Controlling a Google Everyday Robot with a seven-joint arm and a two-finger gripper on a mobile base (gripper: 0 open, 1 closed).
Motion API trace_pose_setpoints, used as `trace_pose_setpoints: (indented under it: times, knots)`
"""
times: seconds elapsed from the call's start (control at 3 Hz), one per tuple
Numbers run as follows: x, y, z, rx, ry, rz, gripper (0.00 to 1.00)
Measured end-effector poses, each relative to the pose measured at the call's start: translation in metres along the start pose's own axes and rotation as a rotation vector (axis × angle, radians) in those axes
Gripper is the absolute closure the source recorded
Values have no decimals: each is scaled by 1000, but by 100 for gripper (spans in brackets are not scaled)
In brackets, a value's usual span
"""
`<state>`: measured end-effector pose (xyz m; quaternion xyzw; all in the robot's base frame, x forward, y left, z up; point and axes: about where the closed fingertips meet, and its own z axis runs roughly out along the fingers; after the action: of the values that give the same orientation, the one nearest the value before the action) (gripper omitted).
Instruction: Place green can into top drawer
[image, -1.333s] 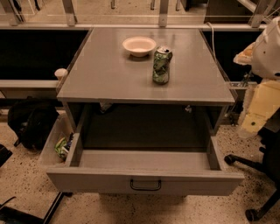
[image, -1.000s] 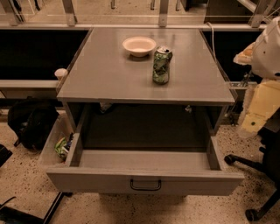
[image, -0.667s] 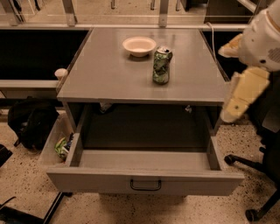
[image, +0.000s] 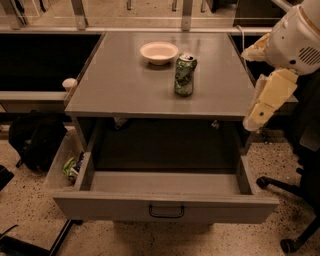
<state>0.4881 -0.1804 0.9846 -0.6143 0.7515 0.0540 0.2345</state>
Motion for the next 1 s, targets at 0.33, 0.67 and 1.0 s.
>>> trace_pose_setpoints:
  times: [0.33,0.67,1.0]
  knots:
    - [-12,-18,2,19,-34,-22,0]
    - [-20,-30,3,31,-57,-37,0]
    - [-45,-55,20,-34,-146,-85,0]
